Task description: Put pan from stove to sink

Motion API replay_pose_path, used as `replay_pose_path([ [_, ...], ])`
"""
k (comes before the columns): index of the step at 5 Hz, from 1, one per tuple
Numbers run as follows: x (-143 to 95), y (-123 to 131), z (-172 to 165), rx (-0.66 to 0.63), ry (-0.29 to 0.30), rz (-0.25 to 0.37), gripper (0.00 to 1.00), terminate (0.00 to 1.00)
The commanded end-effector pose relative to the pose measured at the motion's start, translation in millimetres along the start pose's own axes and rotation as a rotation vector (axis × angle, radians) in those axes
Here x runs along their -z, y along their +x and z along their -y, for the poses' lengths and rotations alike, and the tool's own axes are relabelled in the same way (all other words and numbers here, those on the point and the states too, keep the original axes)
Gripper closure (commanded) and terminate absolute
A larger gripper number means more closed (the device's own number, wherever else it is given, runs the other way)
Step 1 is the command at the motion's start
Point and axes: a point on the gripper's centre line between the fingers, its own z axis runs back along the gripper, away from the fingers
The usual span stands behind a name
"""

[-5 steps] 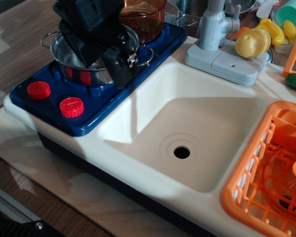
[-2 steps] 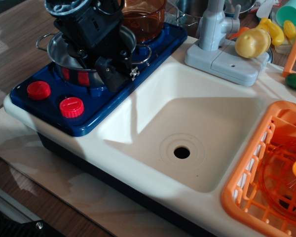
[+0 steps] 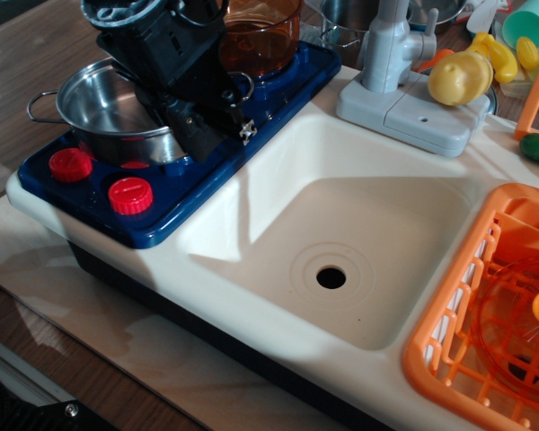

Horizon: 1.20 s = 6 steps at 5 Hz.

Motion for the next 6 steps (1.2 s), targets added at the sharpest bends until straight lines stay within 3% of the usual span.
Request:
replay_pose_path([
  [1,-18.5,32.0,29.4,0.005,0.069,0.012,1.0,0.0],
  [3,-28.2,57.9,79.7,-0.09,0.104,-0.027,1.0,0.0],
  [5,-14.8,50.9,103.2,-0.195,0.056,0.019,1.0,0.0],
  [6,-10.2,47.6,104.0,-0.185,0.031,0.068,0.0,0.0],
])
